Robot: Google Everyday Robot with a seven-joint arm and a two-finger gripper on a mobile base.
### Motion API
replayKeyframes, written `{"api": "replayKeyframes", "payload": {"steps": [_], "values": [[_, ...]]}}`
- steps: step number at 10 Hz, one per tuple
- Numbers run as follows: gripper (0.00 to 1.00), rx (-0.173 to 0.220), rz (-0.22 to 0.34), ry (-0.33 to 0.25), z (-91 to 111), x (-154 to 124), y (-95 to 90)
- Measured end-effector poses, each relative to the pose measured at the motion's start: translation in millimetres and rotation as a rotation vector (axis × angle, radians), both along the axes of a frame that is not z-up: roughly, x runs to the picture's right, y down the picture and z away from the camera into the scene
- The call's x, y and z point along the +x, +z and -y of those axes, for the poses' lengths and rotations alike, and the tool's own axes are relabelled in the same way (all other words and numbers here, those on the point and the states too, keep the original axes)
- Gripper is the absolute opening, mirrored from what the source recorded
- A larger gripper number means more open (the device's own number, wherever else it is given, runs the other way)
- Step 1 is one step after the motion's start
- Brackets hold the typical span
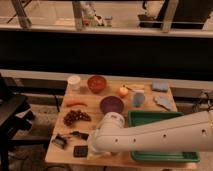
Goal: Place eraser in metal cup
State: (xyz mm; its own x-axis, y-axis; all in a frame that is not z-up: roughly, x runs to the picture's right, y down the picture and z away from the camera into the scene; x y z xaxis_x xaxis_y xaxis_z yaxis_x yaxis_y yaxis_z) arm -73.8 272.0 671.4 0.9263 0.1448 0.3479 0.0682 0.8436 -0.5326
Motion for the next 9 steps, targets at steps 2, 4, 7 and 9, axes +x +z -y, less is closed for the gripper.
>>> {"api": "replayKeyframes", "payload": {"steps": [2, 4, 7, 9], "values": [[0.04, 0.010, -0.015, 0.016, 6, 13, -4.7], [0.04, 0.020, -0.026, 0.026, 12, 21, -8.4], [0.04, 0.024, -0.042, 0.049, 16, 39, -10.3], [0.04, 0.024, -0.054, 0.070, 19, 55, -10.0]]}}
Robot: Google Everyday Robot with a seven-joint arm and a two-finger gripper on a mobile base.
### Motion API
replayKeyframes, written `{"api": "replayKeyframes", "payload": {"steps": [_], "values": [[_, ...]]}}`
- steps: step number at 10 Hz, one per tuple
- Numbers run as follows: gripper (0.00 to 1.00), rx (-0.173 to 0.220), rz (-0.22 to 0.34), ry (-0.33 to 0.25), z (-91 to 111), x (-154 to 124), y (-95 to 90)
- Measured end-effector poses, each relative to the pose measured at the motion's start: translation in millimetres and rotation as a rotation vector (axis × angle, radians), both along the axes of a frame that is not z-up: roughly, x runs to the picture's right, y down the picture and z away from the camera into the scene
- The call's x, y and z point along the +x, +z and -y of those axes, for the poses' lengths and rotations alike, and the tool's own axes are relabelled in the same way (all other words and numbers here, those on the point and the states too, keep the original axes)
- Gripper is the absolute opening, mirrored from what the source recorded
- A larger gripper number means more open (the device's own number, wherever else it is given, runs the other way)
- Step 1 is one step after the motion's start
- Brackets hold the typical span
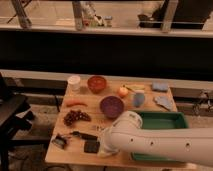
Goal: Place eraser in metal cup
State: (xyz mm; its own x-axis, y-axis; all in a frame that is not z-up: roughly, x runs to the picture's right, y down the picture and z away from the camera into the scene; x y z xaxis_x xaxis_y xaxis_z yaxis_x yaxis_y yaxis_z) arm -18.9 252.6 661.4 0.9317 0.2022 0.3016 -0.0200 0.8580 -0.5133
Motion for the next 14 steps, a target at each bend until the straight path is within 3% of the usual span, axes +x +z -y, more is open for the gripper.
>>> {"api": "replayKeyframes", "payload": {"steps": [7, 14], "values": [[0.04, 0.018, -0.032, 0.028, 8, 22, -1.3], [0.04, -0.002, -0.061, 0.059, 9, 43, 12.3]]}}
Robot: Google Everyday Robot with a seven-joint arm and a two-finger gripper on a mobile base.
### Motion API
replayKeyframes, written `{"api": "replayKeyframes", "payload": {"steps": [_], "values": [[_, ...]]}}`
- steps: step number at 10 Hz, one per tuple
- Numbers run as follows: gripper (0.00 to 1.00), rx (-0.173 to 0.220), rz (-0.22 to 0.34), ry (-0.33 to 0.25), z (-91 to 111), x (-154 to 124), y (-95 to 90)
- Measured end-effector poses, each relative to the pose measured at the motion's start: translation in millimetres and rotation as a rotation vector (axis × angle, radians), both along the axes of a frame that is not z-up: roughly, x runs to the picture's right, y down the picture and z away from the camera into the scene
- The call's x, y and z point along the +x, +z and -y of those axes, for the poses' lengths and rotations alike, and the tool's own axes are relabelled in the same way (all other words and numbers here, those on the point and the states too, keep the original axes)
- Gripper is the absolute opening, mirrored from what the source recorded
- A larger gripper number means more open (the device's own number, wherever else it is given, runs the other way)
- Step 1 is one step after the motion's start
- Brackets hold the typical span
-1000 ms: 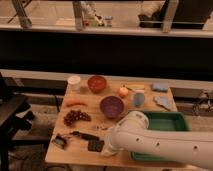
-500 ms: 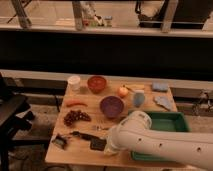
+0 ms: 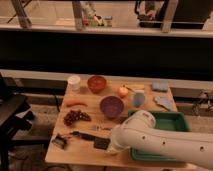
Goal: Place eraser in metal cup
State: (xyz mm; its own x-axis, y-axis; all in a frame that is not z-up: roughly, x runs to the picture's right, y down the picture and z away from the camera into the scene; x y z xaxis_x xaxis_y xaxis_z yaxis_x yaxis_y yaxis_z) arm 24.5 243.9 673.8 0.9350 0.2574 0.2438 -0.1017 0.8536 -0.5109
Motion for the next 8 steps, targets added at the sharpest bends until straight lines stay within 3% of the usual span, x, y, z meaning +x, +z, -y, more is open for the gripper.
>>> {"api": "replayKeyframes", "payload": {"steps": [8], "values": [[0.04, -0.031, -0.033, 0.024, -6, 22, 19.4]]}}
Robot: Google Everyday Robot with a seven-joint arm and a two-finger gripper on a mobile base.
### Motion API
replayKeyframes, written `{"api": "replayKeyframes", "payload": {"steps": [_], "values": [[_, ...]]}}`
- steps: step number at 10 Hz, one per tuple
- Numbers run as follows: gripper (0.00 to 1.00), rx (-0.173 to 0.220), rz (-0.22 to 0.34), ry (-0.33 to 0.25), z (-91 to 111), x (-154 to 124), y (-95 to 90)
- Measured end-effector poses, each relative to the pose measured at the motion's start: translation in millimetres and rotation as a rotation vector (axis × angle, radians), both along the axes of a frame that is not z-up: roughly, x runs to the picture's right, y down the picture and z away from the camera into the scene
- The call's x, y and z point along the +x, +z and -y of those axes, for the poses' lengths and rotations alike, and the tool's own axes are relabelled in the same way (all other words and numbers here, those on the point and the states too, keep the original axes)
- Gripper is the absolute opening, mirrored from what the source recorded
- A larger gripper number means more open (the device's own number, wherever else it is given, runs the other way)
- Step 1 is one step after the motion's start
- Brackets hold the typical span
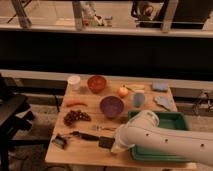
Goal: Place eraser in metal cup
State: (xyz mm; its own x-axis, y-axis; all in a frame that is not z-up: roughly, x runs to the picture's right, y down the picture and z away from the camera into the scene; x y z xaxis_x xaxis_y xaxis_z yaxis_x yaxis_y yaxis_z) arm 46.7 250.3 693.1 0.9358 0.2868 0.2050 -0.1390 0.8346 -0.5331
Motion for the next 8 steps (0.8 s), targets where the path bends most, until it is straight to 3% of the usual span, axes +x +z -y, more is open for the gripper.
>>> {"api": "replayKeyframes", "payload": {"steps": [4, 8], "values": [[0.07, -0.011, -0.023, 0.008, -1.6, 7.0, 4.0], [0.46, -0.023, -0.056, -0.013, 0.0, 2.7, 5.1]]}}
